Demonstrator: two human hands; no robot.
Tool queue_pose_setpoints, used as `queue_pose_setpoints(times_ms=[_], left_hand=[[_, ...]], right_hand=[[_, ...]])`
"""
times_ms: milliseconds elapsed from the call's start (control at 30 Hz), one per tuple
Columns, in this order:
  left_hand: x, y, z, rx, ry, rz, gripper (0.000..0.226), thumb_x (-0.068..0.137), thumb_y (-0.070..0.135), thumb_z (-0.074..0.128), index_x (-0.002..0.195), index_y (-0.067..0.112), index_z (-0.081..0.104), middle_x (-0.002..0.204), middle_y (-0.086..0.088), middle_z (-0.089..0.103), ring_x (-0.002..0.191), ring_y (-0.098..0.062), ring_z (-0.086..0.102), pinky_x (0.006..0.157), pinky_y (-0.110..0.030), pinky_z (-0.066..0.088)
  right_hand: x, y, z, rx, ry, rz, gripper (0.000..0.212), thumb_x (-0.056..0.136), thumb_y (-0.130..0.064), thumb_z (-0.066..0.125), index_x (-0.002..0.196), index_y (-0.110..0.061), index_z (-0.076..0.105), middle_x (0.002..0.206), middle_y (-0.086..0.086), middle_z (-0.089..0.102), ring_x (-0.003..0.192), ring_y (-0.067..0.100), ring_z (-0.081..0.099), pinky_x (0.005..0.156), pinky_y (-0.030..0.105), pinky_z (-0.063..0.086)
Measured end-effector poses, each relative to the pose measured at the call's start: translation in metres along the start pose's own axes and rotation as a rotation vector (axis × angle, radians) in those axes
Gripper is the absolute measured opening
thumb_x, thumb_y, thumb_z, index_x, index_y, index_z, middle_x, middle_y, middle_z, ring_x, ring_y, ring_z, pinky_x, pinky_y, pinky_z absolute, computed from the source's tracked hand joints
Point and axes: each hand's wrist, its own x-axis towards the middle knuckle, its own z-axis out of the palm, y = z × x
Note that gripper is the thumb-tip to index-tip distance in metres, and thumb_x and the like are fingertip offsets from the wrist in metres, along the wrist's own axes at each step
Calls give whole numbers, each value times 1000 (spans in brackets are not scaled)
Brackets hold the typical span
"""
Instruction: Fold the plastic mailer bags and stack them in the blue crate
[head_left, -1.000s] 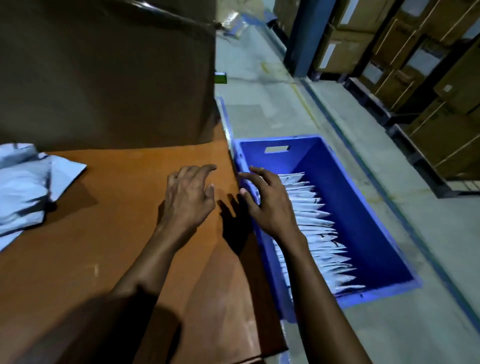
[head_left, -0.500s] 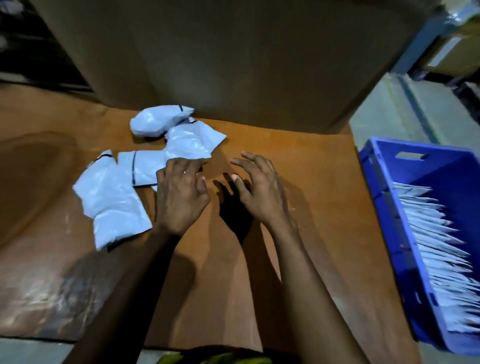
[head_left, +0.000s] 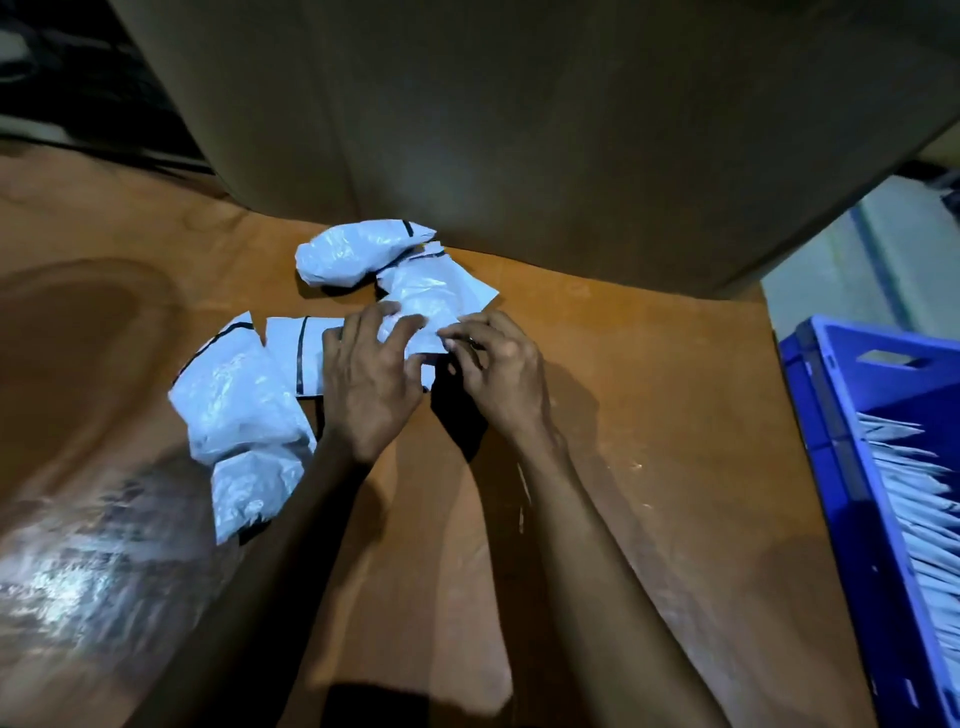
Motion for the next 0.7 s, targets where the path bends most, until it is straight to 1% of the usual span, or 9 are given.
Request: queue_pose_setpoints(times_ms=[67, 133, 233, 300, 367, 433, 500, 600, 700], left_hand=[[0, 10, -4, -107, 91, 28, 26, 90, 6, 65, 115, 14, 71, 131, -12, 63, 117, -35, 61, 86, -48, 49], [-2, 24, -12, -264, 128, 57, 24, 91, -3, 61, 109, 11, 70, 130, -10, 63, 118, -32, 62, 88, -43, 53], [-14, 48, -17, -531, 77, 144, 28, 91, -12, 56, 104, 10, 68, 130, -5, 65, 126, -21, 61, 91, -41, 55], [-28, 61, -6, -649, -9, 197, 33, 89, -18, 52, 101, 8, 68, 132, -4, 67, 136, -18, 55, 103, -40, 51], [-46, 64, 14, -663, -89, 204, 40, 82, -22, 50, 95, 10, 70, 136, -5, 65, 145, -18, 46, 113, -40, 44], [-60, 58, 31, -623, -144, 186, 43, 75, -23, 53, 89, 14, 71, 140, -4, 64, 147, -19, 43, 114, -45, 42], [-66, 48, 41, -576, -186, 170, 45, 73, -23, 56, 88, 16, 73, 139, -3, 63, 145, -21, 44, 112, -47, 43], [-60, 39, 41, -505, -175, 123, 46, 74, -21, 63, 93, 18, 79, 136, -6, 65, 137, -24, 51, 109, -46, 46], [-50, 51, 31, -447, -97, 91, 42, 79, -18, 64, 101, 14, 80, 125, -9, 70, 122, -22, 57, 100, -36, 50]], right_hand=[[-9, -6, -19, 59, 36, -16, 14, 98, -14, 73, 110, -12, 80, 110, 3, 73, 103, 15, 69, 88, 28, 55], [-23, -9, -44, 105, 125, 1, 15, 100, -14, 71, 112, -11, 79, 111, 2, 73, 103, 10, 68, 88, 23, 54], [-50, -1, -83, 70, 238, 54, 16, 103, -19, 67, 112, -12, 79, 110, 1, 72, 104, 15, 68, 84, 24, 53], [-70, 13, -106, -2, 282, 93, 17, 103, -21, 66, 110, -13, 79, 107, 0, 72, 100, 18, 68, 80, 27, 53], [-90, 31, -119, -56, 311, 148, 16, 102, -22, 66, 107, -13, 79, 102, -1, 72, 92, 20, 66, 79, 35, 54], [-110, 46, -123, -79, 290, 214, 17, 101, -25, 66, 104, -15, 80, 98, -4, 72, 86, 20, 62, 77, 42, 55], [-126, 53, -122, -84, 212, 246, 17, 100, -25, 66, 103, -16, 80, 98, -6, 72, 87, 17, 60, 78, 46, 55], [-135, 53, -121, -111, 135, 202, 13, 99, -19, 68, 99, -16, 80, 98, -4, 75, 91, 8, 58, 86, 39, 50], [-127, 56, -117, -213, 97, 171, 16, 99, -26, 66, 100, -19, 80, 99, -1, 72, 94, 23, 62, 81, 37, 48]])
